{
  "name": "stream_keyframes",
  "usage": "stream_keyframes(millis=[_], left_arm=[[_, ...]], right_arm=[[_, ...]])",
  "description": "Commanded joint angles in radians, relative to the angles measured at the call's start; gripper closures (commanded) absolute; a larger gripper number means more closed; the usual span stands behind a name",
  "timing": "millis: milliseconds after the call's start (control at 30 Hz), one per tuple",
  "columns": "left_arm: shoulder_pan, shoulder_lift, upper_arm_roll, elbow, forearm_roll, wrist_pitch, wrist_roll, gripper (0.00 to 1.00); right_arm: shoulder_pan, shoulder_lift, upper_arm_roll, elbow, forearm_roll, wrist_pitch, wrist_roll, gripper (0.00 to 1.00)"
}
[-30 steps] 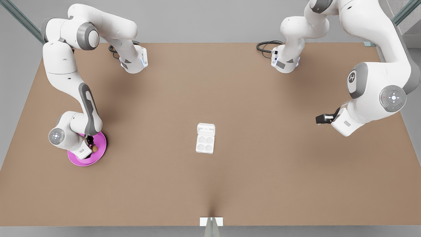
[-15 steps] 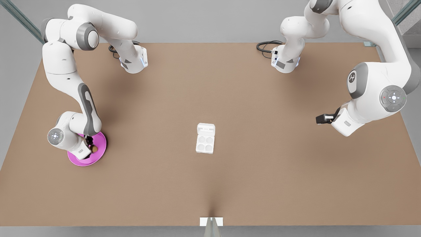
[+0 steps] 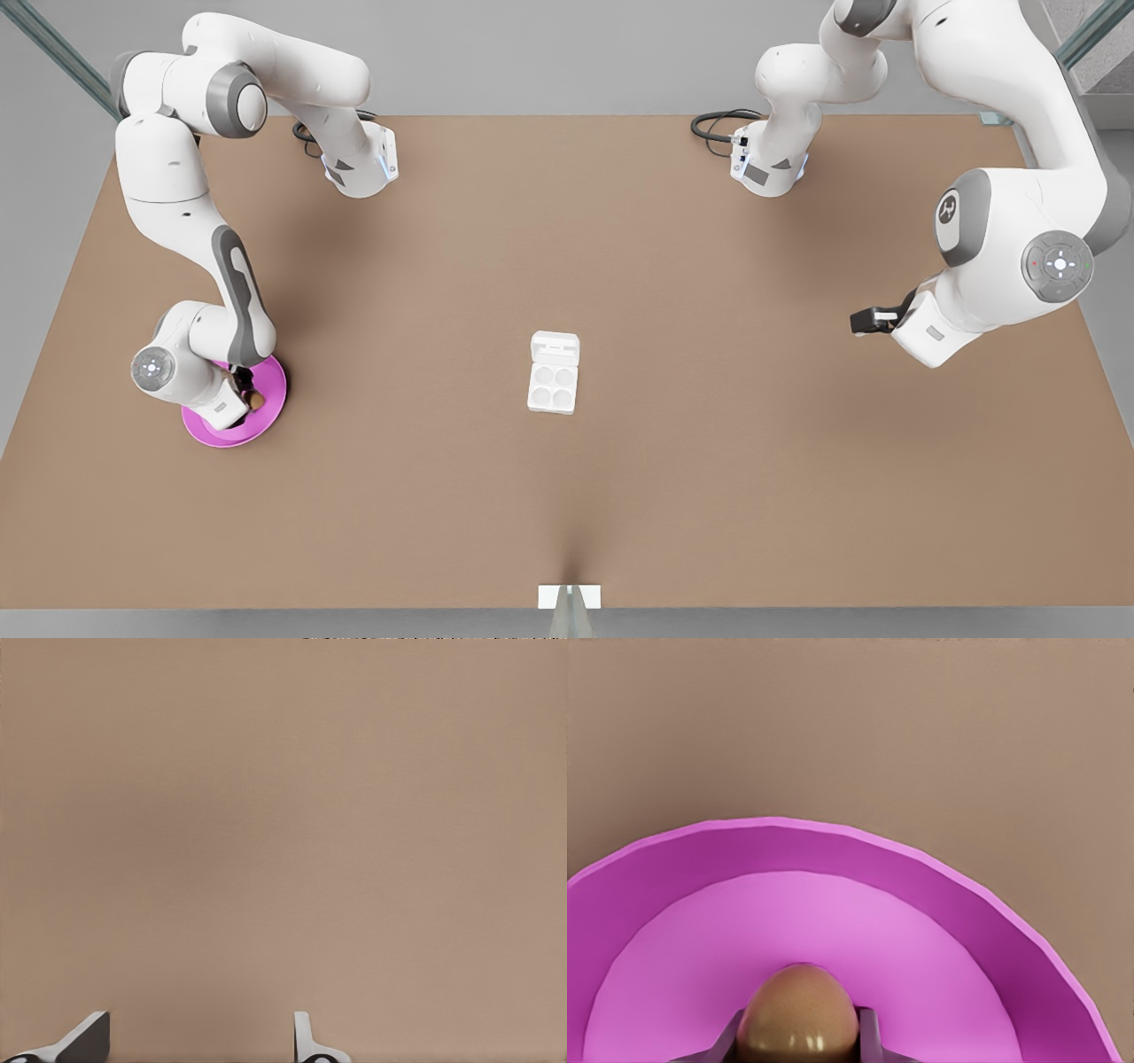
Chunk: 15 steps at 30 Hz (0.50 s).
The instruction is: Pack egg into the box and close the box lid
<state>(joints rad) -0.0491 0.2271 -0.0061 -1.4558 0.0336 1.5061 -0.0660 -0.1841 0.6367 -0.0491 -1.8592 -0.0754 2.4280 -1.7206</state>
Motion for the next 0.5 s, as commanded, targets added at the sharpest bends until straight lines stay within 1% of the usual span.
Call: stream_keyframes(millis=[0,67,100,167,200,233,333,400,467], left_arm=[[0.000,0.000,0.000,0.000,0.000,-0.001,0.000,0.00],[0.000,0.000,0.000,0.000,0.000,-0.001,0.000,0.00],[0.000,0.000,0.000,0.000,0.000,0.000,0.000,0.00],[0.000,0.000,0.000,0.000,0.000,-0.004,0.000,0.00],[-0.006,0.000,0.000,0.000,0.000,-0.004,0.000,0.00],[-0.008,-0.002,0.000,0.000,0.000,-0.004,0.000,0.00],[-0.009,-0.002,0.000,0.000,0.000,-0.004,0.000,0.00],[-0.009,-0.002,0.000,0.000,0.000,-0.004,0.000,0.00],[-0.009,-0.002,0.000,0.000,0.000,-0.006,0.000,0.00]], right_arm=[[0.000,0.000,0.000,0.000,0.000,-0.001,0.000,0.47],[0.001,-0.011,0.002,0.011,0.002,-0.015,-0.002,0.47],[0.000,-0.020,0.003,0.032,0.003,-0.052,-0.004,0.47],[0.009,-0.022,0.009,0.126,0.040,-0.176,-0.004,0.47],[0.044,-0.020,0.009,0.175,0.071,-0.231,0.006,0.47],[0.086,-0.020,0.009,0.195,0.077,-0.245,0.045,0.47],[0.293,-0.011,0.009,0.239,0.143,-0.248,0.243,0.47],[0.400,0.004,0.009,0.267,0.174,-0.247,0.390,0.47],[0.500,0.006,0.011,0.268,0.217,-0.239,0.483,0.47]])
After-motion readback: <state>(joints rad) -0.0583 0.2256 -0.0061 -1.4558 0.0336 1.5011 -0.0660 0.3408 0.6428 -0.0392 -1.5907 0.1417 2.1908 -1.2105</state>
